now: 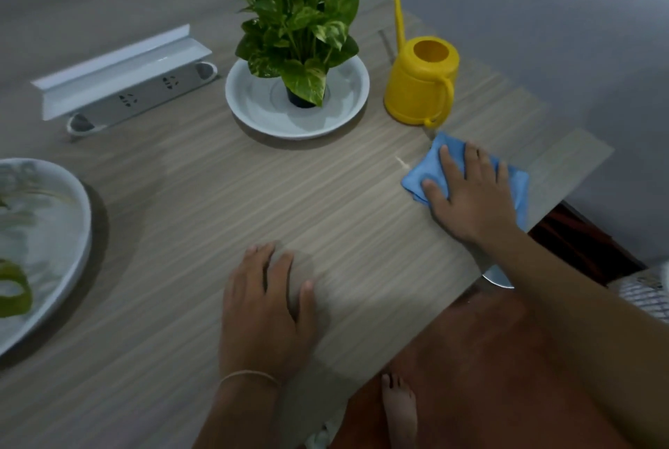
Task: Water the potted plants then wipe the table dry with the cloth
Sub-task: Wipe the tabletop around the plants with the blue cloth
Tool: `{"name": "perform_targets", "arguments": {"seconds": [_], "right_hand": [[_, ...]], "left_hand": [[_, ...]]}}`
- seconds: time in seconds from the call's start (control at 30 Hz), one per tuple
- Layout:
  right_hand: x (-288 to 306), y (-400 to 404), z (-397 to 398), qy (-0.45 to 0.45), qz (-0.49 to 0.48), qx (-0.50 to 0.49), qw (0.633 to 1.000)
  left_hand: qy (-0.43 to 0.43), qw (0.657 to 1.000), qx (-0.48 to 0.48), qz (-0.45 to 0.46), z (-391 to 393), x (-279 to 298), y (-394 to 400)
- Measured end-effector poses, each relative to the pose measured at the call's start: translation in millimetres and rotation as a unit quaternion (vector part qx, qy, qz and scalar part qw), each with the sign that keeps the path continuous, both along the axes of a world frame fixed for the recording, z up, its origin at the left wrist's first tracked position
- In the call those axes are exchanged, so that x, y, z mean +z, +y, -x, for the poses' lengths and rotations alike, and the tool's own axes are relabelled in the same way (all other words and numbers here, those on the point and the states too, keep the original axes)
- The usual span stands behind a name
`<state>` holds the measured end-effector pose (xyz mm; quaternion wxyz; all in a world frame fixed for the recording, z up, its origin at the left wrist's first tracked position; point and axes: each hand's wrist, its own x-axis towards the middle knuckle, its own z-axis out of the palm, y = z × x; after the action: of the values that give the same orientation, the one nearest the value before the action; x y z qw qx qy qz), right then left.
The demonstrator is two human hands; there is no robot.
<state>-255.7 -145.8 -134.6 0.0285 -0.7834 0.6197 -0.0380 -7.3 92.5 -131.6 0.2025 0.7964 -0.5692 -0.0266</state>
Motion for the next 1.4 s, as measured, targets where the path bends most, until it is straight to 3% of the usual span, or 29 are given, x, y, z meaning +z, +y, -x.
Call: {"name": "perform_targets", "arguments": {"seconds": [0.3,0.4,0.97,1.4], "right_hand": [[-5,162,-57,-0.036,0.011,0.159,0.986],[-5,181,-67,-0.039,0.005,0.218,0.975],[4,-24,-135,-0.006,-0.037,0.135,0.99],[-2,20,-129,-0.012,-0.002,0.169,0.986]], "left_hand": [[-0.023,0.998,0.011,0.055,3,-8,2],[-0.022,0.998,0.02,0.061,3,-11,3],[0.039,0.997,0.023,0.06,-3,-8,2],[0.023,0.997,0.012,0.071,-3,-12,3]]}}
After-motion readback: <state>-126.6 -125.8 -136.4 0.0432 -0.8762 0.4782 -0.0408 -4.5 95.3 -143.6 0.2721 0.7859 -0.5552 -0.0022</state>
